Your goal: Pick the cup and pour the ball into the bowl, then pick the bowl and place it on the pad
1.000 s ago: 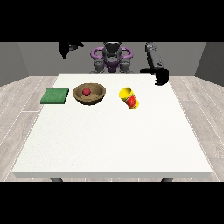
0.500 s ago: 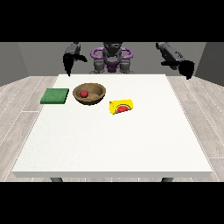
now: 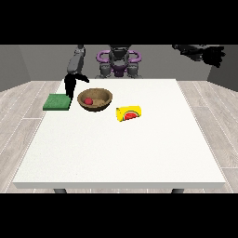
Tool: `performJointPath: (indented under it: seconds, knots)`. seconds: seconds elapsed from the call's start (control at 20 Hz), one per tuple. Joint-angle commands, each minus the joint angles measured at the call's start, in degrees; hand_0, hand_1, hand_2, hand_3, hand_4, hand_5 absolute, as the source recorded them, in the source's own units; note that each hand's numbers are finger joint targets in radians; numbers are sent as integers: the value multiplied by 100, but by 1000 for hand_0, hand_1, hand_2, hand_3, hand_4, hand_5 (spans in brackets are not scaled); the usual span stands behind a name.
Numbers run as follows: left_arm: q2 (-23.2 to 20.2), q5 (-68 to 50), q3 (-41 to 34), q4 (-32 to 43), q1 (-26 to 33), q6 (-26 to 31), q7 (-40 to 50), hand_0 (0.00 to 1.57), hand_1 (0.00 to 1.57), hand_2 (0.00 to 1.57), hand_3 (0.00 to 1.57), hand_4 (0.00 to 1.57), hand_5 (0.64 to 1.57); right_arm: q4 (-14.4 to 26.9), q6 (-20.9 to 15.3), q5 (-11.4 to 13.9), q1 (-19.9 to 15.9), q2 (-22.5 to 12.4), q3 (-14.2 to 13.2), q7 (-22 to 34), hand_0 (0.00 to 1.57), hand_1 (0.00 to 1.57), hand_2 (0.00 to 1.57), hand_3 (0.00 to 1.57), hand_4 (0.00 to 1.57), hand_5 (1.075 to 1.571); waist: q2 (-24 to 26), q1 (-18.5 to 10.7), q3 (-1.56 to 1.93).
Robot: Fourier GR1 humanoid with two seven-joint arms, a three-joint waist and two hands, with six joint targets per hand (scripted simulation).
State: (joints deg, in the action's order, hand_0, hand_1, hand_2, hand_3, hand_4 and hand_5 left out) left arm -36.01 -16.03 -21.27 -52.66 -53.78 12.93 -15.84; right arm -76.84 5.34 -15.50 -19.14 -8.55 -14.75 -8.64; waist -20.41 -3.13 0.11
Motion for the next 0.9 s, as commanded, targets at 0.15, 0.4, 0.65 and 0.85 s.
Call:
performJointPath:
  seconds: [0.15, 0.4, 0.65, 0.85]
  knots:
    - [-423, -188, -47, -287, -437, 134, 560, 0, 0, 0, 0, 0, 1545, 1638, 290, -52, -716, -152, -272, -783, 0, 0, 0, 0, 289, 1570, -225, -124, -2]
    - [-441, -371, -59, -452, -469, 213, 780, 0, 0, 0, 0, 0, 1535, 2473, 112, -138, -1017, -137, -444, -686, 0, 0, 0, 0, 412, 1571, -81, -204, -4]
    - [-614, -408, -118, -409, -740, 68, 967, 0, 0, 0, 0, 0, 1537, 2909, 128, -88, -1496, -226, -423, -858, 0, 0, 0, 0, 401, 1571, -241, -2, -5]
    - [-672, -634, -117, -701, -697, 285, 1214, 0, 0, 0, 0, 0, 1531, 3359, 31, -38, -1370, -157, -535, -1338, 0, 0, 0, 0, 338, 1569, -276, -338, -3]
